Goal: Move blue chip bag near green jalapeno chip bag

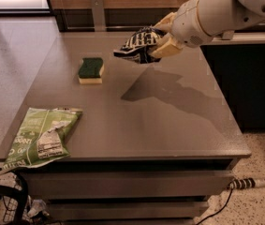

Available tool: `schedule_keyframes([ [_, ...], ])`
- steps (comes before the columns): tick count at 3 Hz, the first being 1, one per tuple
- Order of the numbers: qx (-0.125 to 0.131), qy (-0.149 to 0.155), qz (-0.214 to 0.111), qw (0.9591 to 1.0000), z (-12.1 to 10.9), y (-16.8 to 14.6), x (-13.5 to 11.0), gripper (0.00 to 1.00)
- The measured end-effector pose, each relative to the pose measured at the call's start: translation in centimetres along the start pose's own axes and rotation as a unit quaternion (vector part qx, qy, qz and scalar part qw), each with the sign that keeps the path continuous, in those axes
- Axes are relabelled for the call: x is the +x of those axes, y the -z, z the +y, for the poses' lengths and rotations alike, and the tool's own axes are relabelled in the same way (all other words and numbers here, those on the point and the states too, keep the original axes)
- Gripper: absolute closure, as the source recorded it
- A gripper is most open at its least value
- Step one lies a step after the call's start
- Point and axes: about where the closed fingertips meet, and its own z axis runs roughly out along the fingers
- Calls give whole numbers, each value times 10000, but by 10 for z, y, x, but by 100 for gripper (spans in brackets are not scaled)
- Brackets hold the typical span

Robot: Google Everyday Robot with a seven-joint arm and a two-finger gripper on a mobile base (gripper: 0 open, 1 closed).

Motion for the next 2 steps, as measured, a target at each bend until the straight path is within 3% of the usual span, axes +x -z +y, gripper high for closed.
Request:
schedule_keyframes([
  [1, -277, 404, -52, 9988, 37, 13, -18, 100],
  [2, -505, 746, 94, 9959, 73, 30, -32, 100],
])
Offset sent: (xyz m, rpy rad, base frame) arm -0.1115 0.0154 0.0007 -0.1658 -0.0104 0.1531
